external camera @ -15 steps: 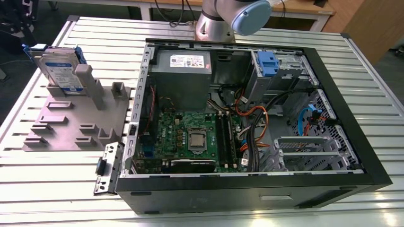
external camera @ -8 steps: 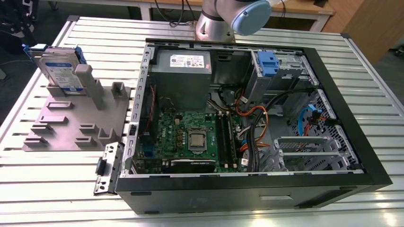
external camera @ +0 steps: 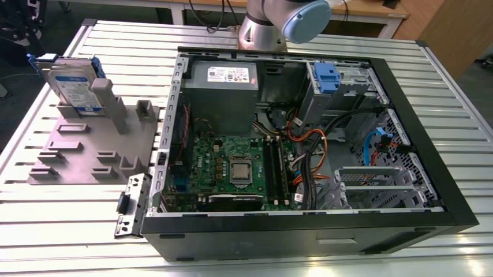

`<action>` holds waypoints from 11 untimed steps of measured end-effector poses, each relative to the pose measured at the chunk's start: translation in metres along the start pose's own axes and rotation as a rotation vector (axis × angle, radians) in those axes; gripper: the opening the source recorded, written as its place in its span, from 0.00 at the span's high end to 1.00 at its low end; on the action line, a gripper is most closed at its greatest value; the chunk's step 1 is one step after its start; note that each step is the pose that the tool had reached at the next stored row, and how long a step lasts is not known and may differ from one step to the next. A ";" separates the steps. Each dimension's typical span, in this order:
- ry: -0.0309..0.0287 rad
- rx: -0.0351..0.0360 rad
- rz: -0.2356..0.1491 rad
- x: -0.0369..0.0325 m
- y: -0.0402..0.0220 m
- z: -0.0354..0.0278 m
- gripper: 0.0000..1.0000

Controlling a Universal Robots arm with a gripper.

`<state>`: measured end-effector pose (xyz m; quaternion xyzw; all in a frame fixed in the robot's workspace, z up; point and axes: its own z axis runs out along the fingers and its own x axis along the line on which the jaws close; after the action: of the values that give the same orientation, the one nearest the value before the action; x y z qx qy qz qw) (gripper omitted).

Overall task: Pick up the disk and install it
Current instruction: 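Pick up the disk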

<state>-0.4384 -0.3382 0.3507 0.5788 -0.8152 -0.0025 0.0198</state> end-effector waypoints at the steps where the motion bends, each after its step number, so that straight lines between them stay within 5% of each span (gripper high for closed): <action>1: 0.0000 0.0000 0.000 0.0000 0.0000 0.0000 0.89; 4: 0.0000 0.0001 0.000 0.0000 0.0000 0.0000 0.89; 7: -0.0030 0.0051 0.000 0.0002 0.0007 0.0010 0.76; 8: -0.0065 0.0058 0.000 0.0004 0.0009 0.0015 0.76; 11: -0.0316 0.0025 -0.001 0.0013 0.0015 0.0026 0.69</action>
<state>-0.4404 -0.3390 0.3482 0.5791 -0.8152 -0.0106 0.0062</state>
